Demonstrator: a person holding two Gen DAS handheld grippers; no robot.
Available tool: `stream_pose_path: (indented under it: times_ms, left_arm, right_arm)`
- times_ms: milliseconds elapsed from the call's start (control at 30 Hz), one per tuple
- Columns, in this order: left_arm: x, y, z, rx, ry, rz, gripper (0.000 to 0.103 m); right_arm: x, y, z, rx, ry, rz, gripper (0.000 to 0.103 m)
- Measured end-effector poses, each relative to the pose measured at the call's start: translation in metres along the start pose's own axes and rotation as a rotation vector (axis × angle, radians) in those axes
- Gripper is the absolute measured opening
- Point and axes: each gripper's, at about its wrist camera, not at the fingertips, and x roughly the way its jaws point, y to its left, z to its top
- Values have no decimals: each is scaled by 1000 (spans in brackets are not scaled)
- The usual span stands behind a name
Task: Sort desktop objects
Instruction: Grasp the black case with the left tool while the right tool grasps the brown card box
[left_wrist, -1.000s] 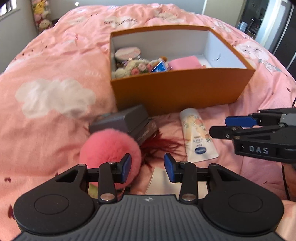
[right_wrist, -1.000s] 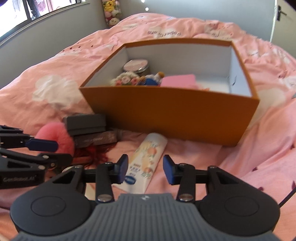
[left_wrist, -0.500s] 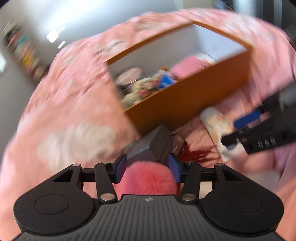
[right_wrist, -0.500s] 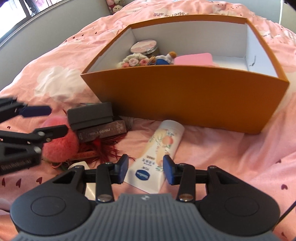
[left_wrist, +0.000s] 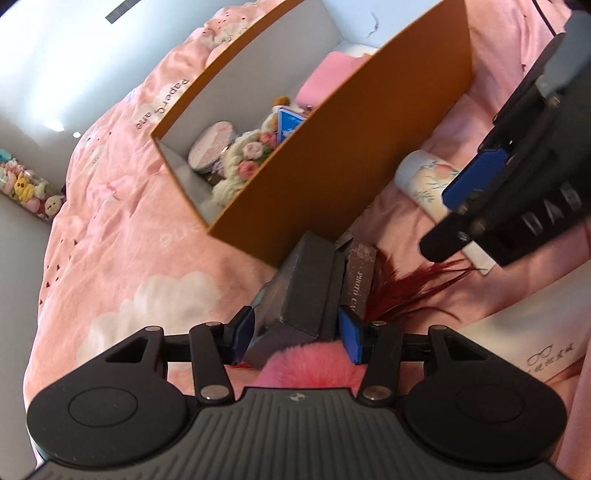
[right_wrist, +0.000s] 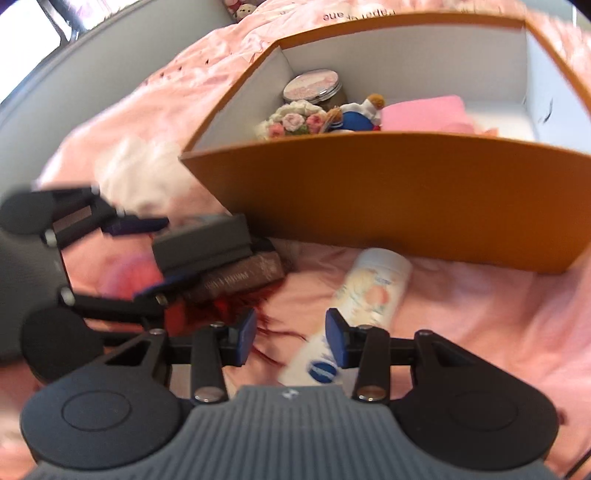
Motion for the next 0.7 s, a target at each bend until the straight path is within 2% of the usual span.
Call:
stream_pose_path:
  times_ms: [100, 200, 400, 500, 600, 700]
  left_arm:
    - [-2, 5, -3, -1, -10, 15, 53]
    - [1, 12, -5, 4, 0, 34, 50]
    - [9, 20, -5, 10, -15, -38, 47]
    - [18, 26, -5, -50, -10, -73, 47]
    - [17, 30, -7, -90, -14, -82, 47]
    - [10, 41, -11, -177, -19, -102, 44]
  right_arm:
    - [9, -5, 11, 98, 10, 61, 43]
    - [19, -6, 19, 158, 12, 75, 43]
    - [37, -15, 27, 292, 35, 92, 43]
    - [45, -22, 29, 341, 50, 88, 43]
    - [54, -26, 29, 383, 72, 118, 43]
    - [59, -26, 30, 410, 79, 152, 42]
